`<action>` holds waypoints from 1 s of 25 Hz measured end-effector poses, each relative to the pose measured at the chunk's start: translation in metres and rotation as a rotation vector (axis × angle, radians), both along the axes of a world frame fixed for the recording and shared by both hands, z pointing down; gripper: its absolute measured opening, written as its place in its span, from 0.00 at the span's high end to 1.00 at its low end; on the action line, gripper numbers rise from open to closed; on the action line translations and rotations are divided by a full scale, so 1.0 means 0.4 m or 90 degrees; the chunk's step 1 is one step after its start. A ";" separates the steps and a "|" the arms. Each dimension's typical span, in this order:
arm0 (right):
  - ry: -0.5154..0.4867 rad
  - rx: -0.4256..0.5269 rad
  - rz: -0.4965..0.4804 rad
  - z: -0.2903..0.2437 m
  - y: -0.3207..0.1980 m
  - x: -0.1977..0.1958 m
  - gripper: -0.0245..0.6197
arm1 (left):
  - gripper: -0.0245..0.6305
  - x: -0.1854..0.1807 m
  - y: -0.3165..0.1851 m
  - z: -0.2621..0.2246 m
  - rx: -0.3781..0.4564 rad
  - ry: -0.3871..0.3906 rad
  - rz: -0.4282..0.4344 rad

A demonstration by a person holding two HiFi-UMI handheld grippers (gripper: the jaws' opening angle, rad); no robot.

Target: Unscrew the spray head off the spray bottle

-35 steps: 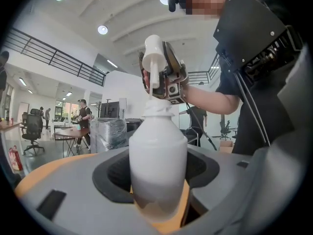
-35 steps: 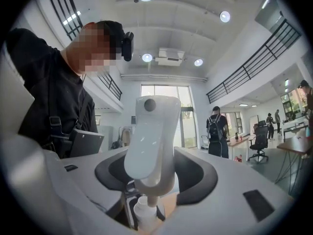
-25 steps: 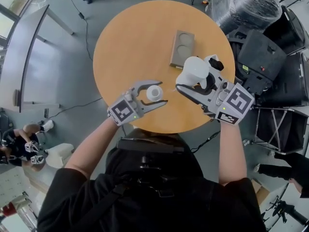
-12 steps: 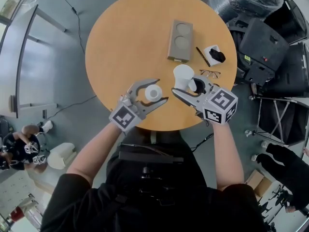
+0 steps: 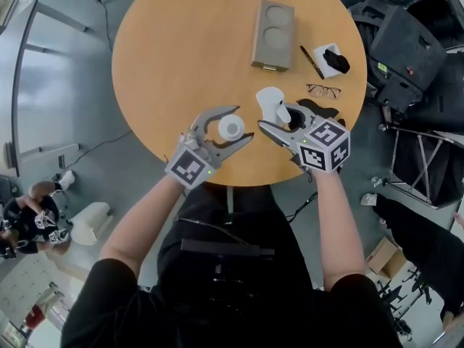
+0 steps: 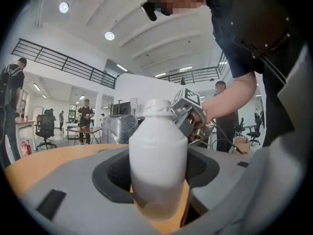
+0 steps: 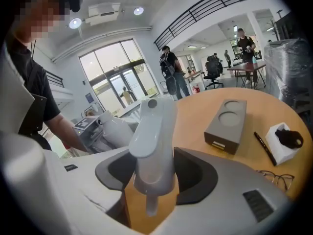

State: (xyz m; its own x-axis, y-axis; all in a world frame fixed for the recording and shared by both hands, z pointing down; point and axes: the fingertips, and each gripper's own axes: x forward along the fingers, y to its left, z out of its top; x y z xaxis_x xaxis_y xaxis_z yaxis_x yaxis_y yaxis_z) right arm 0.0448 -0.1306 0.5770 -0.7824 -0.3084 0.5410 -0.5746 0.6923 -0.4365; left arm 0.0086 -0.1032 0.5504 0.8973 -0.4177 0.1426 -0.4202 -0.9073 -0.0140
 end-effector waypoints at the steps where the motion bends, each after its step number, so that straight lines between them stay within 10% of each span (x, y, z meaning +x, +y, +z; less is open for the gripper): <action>1: 0.001 -0.008 0.004 0.031 0.000 0.001 0.58 | 0.50 0.003 -0.004 0.028 -0.003 -0.001 0.000; 25: 0.093 -0.121 0.067 0.533 -0.001 0.075 0.58 | 0.50 0.074 -0.083 0.494 -0.049 -0.027 -0.020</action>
State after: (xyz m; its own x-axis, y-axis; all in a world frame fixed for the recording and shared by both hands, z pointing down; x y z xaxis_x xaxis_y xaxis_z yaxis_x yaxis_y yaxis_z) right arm 0.0748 -0.1310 0.7903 -0.6606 -0.2662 0.7019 -0.7058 0.5387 -0.4600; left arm 0.0383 -0.1364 0.7482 0.8765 -0.4320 0.2125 -0.4489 -0.8928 0.0366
